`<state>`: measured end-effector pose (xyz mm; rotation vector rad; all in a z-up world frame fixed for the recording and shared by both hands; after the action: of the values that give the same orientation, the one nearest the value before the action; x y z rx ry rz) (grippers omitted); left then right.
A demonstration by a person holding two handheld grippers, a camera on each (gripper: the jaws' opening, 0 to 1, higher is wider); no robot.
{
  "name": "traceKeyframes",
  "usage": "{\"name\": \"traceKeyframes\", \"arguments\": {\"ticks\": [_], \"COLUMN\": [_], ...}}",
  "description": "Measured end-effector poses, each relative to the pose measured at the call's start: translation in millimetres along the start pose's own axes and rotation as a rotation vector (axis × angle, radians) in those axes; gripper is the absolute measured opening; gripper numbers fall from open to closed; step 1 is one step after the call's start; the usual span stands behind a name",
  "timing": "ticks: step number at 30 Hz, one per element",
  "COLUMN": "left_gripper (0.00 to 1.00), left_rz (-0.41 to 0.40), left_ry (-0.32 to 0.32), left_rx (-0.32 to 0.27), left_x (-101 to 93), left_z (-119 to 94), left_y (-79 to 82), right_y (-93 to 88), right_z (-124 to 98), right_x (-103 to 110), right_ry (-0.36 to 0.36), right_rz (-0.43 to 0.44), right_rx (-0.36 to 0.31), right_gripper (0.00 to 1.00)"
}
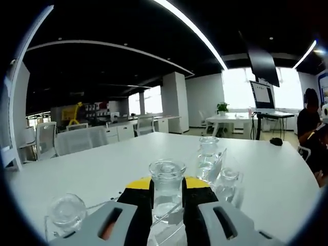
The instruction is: Identify the label on the chemical reagent bottle, grasp the chemical reagent bottle, and place it in the designated position on the reagent rack
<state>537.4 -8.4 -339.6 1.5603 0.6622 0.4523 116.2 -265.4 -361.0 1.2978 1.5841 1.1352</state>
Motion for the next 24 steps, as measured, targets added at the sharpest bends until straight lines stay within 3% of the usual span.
{"name": "traceKeyframes", "arguments": {"ticks": [4,9,18,24], "left_gripper": [0.25,0.27,0.41,0.43], "left_rz": [-0.025,-0.008,-0.013,0.021], "left_ry": [0.01,0.008,-0.043,-0.072], "left_rx": [-0.065,-0.054,-0.024,-0.047], "left_x": [1.9,-0.2,-6.9,-11.9], "left_z": [-5.9,-10.4,-17.1,-36.8], "left_y": [10.7,12.7,7.9,10.0], "right_y": [1.6,4.6,8.0,11.2], "right_z": [-1.9,-1.7,-4.2,-5.0], "right_x": [0.8,4.5,7.9,10.3], "right_ry": [0.0,0.008,0.013,0.017], "right_rz": [-0.002,-0.006,-0.01,-0.013], "right_rx": [-0.005,-0.014,-0.022,-0.032], "right_gripper": [0.85,0.85,0.86,0.86]}}
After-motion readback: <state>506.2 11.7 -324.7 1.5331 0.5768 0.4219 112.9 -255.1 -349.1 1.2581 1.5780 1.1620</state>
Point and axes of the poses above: the point that each gripper's makers call its tool centre point, and the gripper's own axes: z roughly forward along the fingers, x roughly to its left, y roughly out of its top, the point moved 3 cm from there along -z, roughly backward along the fingers, and after that the axes turned 9 degrees about -z, right-handed, at the moved point
